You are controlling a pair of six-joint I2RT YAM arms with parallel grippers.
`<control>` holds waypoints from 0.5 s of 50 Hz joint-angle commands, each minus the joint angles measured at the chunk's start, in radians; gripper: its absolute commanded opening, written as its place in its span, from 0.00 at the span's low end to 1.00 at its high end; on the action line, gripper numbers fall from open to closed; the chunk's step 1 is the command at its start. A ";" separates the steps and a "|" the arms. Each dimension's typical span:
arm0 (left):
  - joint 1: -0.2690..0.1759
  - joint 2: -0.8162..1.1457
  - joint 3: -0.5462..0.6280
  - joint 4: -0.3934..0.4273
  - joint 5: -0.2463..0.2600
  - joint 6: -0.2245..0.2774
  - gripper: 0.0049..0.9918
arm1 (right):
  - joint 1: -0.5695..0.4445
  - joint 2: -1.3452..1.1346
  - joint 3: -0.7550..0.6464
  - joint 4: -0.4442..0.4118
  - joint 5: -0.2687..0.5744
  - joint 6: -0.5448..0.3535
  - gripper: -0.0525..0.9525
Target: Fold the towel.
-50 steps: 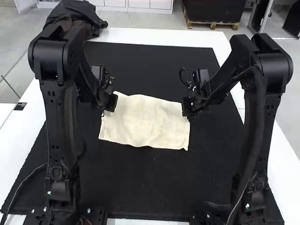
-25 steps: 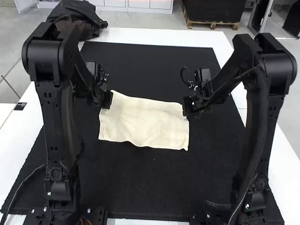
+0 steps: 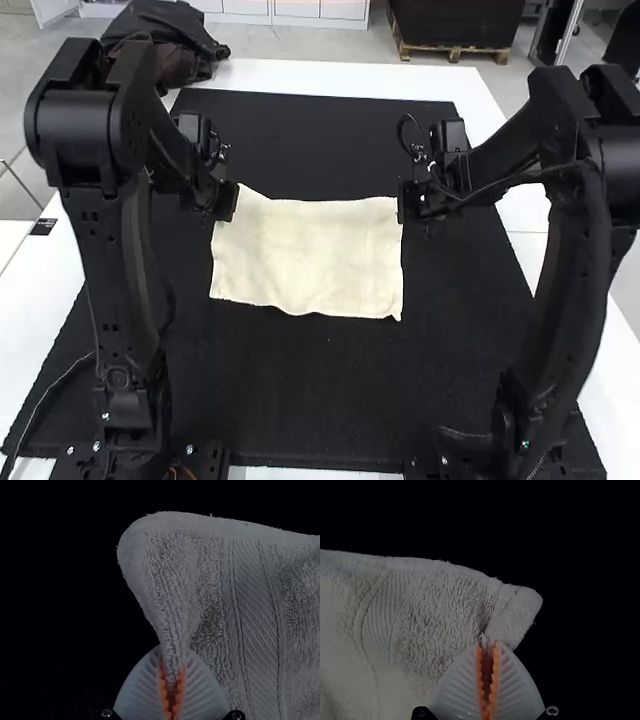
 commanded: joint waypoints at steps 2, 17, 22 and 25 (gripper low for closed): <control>0.011 -0.069 0.023 -0.039 0.024 -0.007 0.02 | -0.018 -0.068 -0.024 -0.025 -0.015 0.000 0.03; 0.008 -0.191 -0.037 -0.088 0.031 -0.018 0.02 | -0.014 -0.153 -0.060 -0.103 -0.055 -0.001 0.03; 0.006 -0.233 -0.061 -0.096 0.031 -0.024 0.02 | -0.015 -0.185 -0.065 -0.132 -0.065 -0.003 0.03; 0.006 -0.251 -0.084 -0.097 0.030 -0.024 0.02 | -0.017 -0.208 -0.074 -0.142 -0.067 -0.001 0.03</control>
